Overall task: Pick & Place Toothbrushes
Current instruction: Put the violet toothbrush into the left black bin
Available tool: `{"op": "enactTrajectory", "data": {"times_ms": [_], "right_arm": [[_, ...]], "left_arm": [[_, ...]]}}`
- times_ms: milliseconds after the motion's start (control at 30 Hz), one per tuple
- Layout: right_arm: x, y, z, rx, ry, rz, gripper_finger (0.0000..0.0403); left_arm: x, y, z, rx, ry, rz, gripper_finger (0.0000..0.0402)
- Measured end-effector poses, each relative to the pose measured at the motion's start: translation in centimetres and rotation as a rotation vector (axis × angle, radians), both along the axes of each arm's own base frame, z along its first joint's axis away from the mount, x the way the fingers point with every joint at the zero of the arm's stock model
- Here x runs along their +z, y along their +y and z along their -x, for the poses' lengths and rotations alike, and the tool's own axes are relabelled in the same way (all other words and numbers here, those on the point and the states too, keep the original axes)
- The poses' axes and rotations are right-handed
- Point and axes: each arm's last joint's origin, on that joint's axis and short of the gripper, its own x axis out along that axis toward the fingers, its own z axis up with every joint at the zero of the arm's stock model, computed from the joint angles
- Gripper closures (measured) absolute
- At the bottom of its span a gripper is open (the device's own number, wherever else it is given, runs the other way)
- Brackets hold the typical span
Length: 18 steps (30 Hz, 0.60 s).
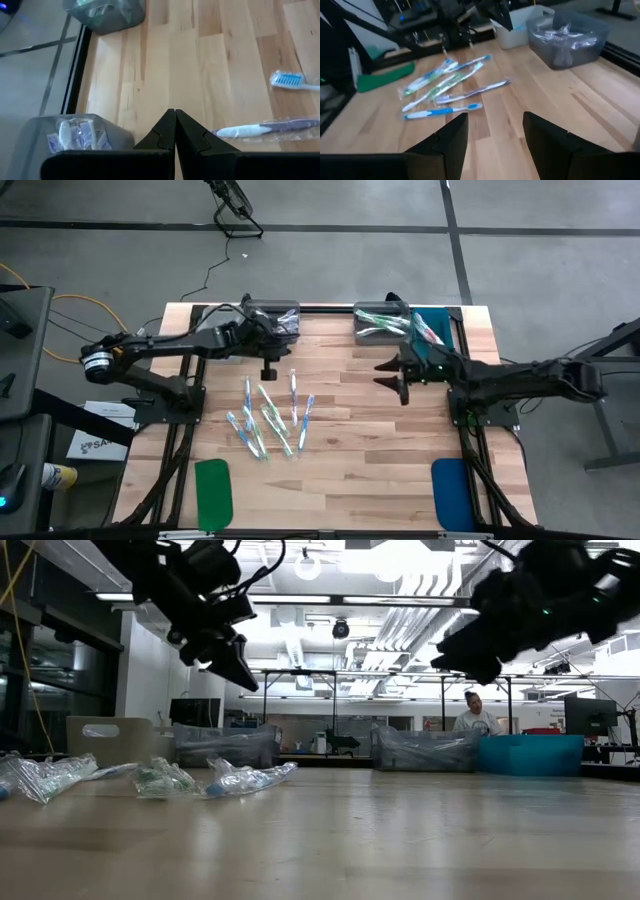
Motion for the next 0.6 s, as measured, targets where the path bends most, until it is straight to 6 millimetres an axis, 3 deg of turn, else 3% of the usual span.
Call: {"op": "enactTrajectory", "data": {"times_ms": [367,600], "right_arm": [[-3.3,2.3,3.3,0.051,-0.097,-0.044,0.0220],[-3.5,3.3,4.6,0.063,-0.131,-0.015,0.0220]], "left_arm": [[-0.3,-2.2,-1.0,0.114,-0.015,0.037,0.0401],[-0.6,-2.1,-1.5,0.142,-0.034,0.061,0.0401]]}}
